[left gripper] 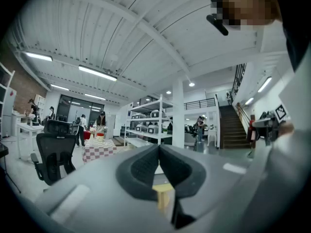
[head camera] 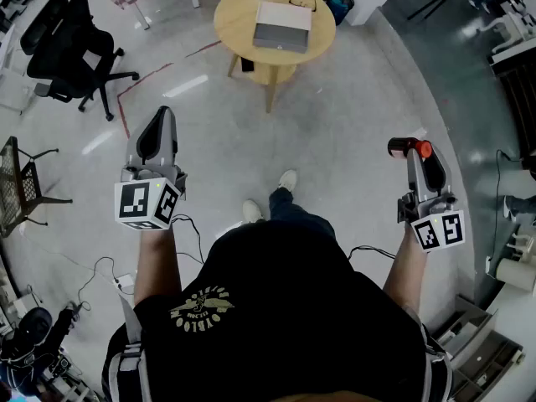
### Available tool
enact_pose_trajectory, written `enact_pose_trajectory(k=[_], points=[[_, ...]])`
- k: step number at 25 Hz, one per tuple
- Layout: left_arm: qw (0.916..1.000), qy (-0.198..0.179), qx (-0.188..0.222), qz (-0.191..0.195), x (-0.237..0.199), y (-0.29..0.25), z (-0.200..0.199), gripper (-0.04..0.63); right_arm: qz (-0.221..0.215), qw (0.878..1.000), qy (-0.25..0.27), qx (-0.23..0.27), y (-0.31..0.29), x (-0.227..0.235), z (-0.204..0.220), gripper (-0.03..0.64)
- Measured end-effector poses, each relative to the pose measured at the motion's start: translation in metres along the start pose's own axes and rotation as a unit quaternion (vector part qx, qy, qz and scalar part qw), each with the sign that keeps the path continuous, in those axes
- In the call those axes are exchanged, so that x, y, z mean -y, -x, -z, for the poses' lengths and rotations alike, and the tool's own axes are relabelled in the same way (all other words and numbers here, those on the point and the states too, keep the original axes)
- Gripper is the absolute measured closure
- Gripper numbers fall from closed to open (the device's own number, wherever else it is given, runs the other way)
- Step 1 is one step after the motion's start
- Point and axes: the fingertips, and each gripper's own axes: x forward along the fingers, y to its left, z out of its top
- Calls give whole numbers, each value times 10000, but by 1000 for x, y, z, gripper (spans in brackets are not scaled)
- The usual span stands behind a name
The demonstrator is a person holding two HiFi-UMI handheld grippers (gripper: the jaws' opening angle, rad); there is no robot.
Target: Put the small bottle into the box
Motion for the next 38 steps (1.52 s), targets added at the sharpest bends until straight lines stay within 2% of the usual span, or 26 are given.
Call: enact_pose_trajectory(k=[10, 17, 27, 31, 38], points=[[9987, -124, -447, 206, 15, -58, 38, 595, -287, 9992, -259, -40, -57, 13, 22, 468], [9987, -316, -336, 210, 24, -117, 15, 595, -273, 9987, -431, 73, -97, 56, 27, 468], [9983, -579, -105, 24, 45, -192, -19, 595, -536, 9970, -415, 383, -153, 118, 13, 468], [9982, -590, -12, -146, 48, -202, -22, 595, -659, 9961, -383, 443, -171, 142, 11, 468], [9975, -498, -205, -463, 31, -207, -11, 595, -830, 9946, -463, 427, -203, 157, 12, 468]])
